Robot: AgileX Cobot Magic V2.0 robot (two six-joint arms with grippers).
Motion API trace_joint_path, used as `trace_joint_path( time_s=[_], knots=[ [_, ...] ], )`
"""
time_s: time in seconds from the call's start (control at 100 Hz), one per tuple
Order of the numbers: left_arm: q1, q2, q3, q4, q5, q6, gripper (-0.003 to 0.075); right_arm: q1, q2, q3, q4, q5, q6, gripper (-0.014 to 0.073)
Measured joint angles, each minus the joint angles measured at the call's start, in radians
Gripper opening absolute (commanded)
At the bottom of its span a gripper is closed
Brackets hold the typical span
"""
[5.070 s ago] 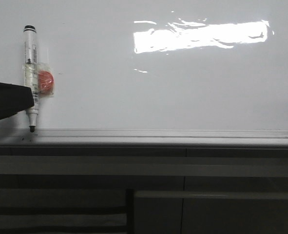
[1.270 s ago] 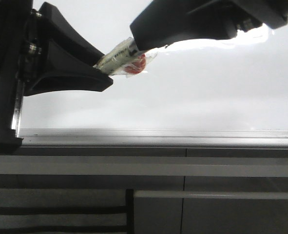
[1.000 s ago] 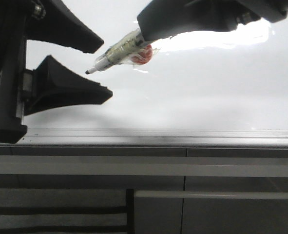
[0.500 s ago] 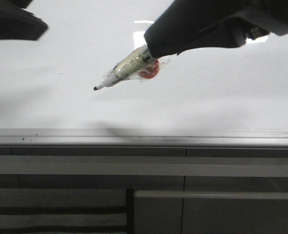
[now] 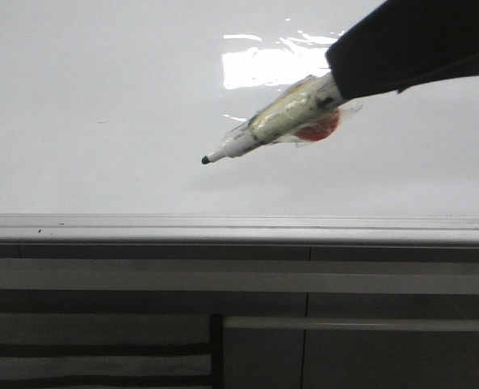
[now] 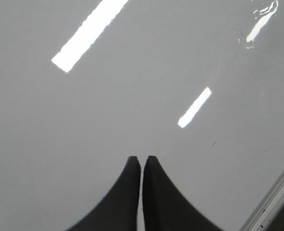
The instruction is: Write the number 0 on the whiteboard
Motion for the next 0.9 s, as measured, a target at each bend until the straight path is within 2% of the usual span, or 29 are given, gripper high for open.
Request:
trace_joint_path(
  time_s=[0.34, 0.9],
  knots=[
    [0.0, -0.002, 0.0, -0.004, 0.002, -0.004, -0.002, -0.007, -0.027, 0.021, -0.002, 0.017, 0.0, -0.0047],
    [0.0, -0.002, 0.0, -0.004, 0.002, -0.004, -0.002, -0.074, 0.167, -0.031, -0.055, -0.057, 0.0, -0.0048]
  ],
)
